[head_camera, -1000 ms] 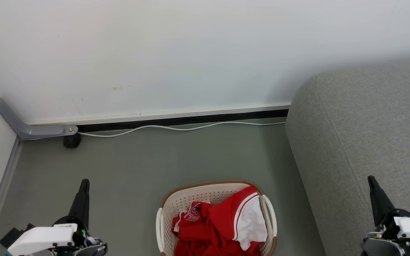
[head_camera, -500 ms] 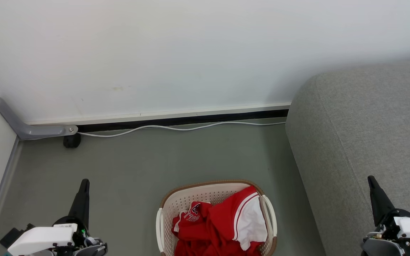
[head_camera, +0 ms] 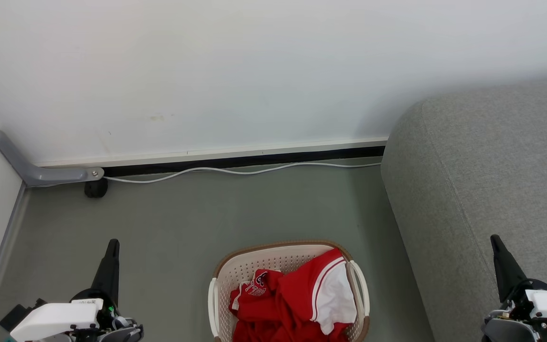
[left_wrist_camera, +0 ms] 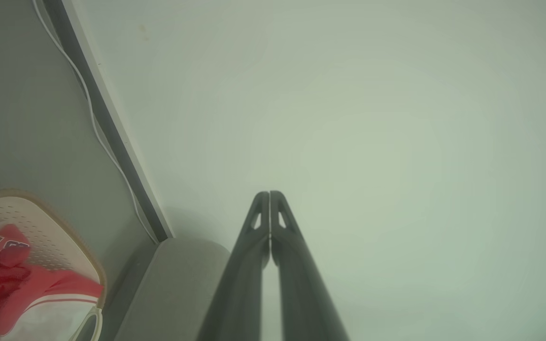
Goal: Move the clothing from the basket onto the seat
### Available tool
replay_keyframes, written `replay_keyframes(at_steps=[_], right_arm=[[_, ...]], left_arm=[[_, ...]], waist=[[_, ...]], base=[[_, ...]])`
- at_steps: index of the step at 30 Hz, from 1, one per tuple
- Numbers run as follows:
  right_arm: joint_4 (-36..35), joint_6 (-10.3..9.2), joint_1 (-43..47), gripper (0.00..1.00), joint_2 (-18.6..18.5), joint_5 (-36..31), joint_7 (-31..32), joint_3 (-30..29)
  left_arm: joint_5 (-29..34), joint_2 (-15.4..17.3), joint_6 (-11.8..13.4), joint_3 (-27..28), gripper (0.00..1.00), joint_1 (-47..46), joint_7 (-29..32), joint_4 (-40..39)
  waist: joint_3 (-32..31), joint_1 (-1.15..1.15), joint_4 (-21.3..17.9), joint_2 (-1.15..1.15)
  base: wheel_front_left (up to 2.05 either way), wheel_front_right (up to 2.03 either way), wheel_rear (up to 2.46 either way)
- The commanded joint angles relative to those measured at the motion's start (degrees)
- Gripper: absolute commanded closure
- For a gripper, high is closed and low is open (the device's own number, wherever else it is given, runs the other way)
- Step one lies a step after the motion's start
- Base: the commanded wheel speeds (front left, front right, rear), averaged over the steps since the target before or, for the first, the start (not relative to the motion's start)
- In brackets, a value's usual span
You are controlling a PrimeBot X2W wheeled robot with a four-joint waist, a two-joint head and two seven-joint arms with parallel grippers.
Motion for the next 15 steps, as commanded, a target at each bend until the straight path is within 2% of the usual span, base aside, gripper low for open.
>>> replay_keyframes(at_steps=[1,13,14,15], right_arm=[[-1.8,0.09,-2.1,1.00,-0.9,0.7,0.4,1.0],[-1.8,0.09,-2.1,1.00,-0.9,0.7,0.4,1.0],[0.2,0.01,0.0,1.00,0.0,0.0,0.0,0.1],[0.7,0.00,0.3,0.00,0.2,-0.1,0.0,0.1]], left_arm=[[-0.3,1.0,-0.2,1.8,1.00,-3.3,0.4,-1.6],[-0.3,1.0,-0.2,1.8,1.00,-3.3,0.4,-1.6],[0.0,-0.1,0.0,0.0,1.00,0.1,-0.1,0.2],[0.1,-0.3,0.1,0.0,0.00,0.3,-0.1,0.7]], waist=[[0.0,0.00,0.0,0.00],[0.0,0.00,0.0,0.00],[0.0,0.00,0.0,0.00],[0.0,0.00,0.0,0.00]], base=[[0.00,0.00,0.00],[0.00,0.00,0.00],[0.00,0.00,0.00],[0.00,0.00,0.00]])
